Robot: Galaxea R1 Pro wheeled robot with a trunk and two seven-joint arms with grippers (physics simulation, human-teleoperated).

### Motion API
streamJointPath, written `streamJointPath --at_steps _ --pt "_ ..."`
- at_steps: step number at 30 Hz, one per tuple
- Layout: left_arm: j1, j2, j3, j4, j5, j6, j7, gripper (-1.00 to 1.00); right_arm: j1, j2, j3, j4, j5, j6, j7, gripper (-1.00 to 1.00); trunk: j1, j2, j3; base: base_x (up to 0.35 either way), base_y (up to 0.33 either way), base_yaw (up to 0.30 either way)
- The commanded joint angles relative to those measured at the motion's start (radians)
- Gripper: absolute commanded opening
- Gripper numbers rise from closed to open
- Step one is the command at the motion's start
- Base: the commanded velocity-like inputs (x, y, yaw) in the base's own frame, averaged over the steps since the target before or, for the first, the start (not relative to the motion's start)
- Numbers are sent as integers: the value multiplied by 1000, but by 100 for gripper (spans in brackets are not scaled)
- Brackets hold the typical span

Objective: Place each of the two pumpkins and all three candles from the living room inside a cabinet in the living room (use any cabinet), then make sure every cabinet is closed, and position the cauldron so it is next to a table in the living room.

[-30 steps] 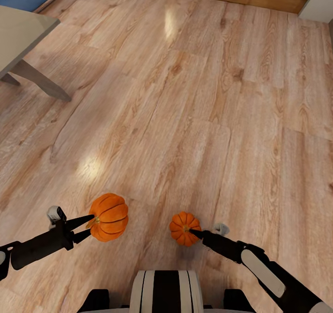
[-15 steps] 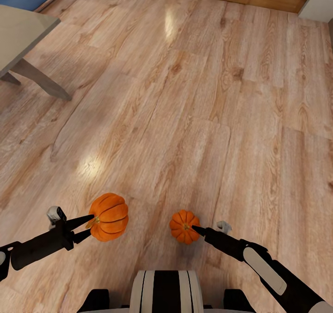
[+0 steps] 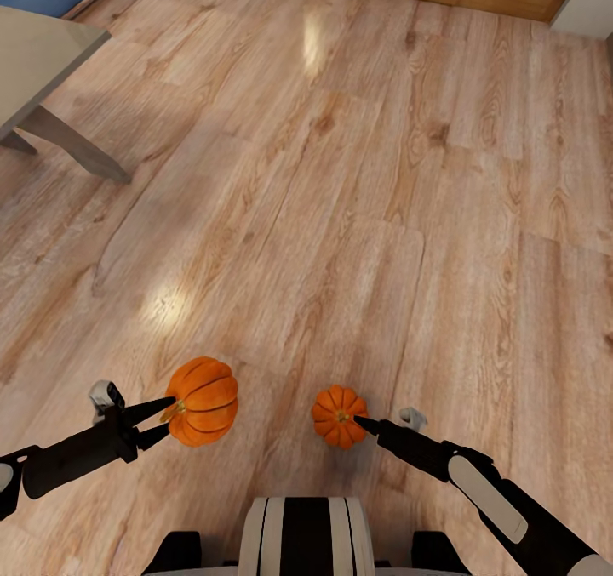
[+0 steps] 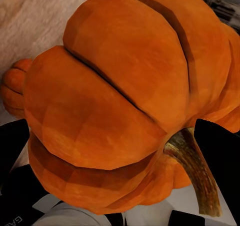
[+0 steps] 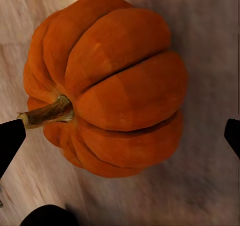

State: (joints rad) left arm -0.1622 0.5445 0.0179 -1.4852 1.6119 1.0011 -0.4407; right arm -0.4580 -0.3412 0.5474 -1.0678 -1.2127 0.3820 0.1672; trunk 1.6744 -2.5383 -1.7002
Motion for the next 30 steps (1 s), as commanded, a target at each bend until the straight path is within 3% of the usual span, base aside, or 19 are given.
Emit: streamJointPath --at_steps 1,21,25,30 --pt "0 0 1 0 -5 4 -6 -100 -1 -1 2 0 -5 1 0 100 0 0 -4 0 0 0" --pt "0 0 0 0 -4 4 -6 -100 -1 -1 2 2 -5 0 0 100 4 -3 -39 0 0 0" --pt "0 0 0 0 -4 4 -6 -100 -1 -1 2 2 -5 0 0 100 6 -3 -55 0 0 0" --pt "0 0 0 0 -4 4 -6 -100 -1 -1 2 2 -5 0 0 100 6 -3 -55 0 0 0"
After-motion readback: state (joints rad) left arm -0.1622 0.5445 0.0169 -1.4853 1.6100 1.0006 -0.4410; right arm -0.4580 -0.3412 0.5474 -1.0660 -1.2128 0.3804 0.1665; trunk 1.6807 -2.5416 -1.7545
